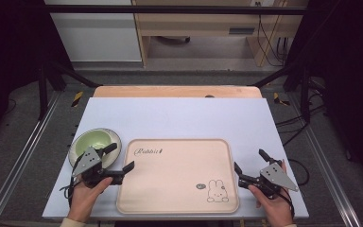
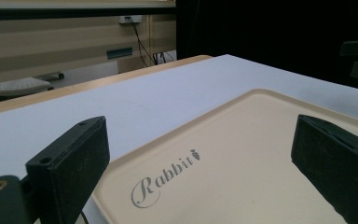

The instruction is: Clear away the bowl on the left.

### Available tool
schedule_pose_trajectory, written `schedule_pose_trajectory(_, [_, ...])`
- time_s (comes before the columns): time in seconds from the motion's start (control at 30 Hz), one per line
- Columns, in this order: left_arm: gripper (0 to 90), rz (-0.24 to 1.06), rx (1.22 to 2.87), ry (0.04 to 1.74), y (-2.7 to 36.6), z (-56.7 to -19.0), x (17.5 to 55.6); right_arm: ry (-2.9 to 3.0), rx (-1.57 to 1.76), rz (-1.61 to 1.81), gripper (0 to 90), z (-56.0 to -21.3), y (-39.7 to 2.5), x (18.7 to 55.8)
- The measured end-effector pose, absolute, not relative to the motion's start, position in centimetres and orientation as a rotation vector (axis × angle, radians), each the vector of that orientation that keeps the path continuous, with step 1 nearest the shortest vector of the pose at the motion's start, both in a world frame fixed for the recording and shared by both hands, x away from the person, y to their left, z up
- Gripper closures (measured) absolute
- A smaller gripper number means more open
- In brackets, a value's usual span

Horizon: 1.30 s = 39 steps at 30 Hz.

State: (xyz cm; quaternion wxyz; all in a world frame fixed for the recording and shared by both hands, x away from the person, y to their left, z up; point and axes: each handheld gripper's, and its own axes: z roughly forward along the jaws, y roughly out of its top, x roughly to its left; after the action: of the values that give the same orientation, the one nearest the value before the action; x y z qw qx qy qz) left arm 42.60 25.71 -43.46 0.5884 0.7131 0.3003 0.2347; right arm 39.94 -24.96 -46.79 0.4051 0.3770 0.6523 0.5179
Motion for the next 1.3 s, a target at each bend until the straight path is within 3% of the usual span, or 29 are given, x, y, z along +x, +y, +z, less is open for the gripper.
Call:
schedule_pose_trajectory(0.27, [5.8,0.626,1.703,0.71,26.5,-41.6,42.6,1.652,0.959,1.305,4.7,-46.6,-24.7,39.9])
schedule_pose_trajectory(0.8, [7.1,0.768,1.812,0.925,30.9,-39.2,46.6,1.668,0.947,1.303,5.0,-46.4,-24.7,39.7])
schedule_pose_trajectory(1.3, [5.7,0.779,1.844,1.028,33.3,-39.1,48.5,1.726,0.96,1.248,6.2,-46.4,-24.9,39.8])
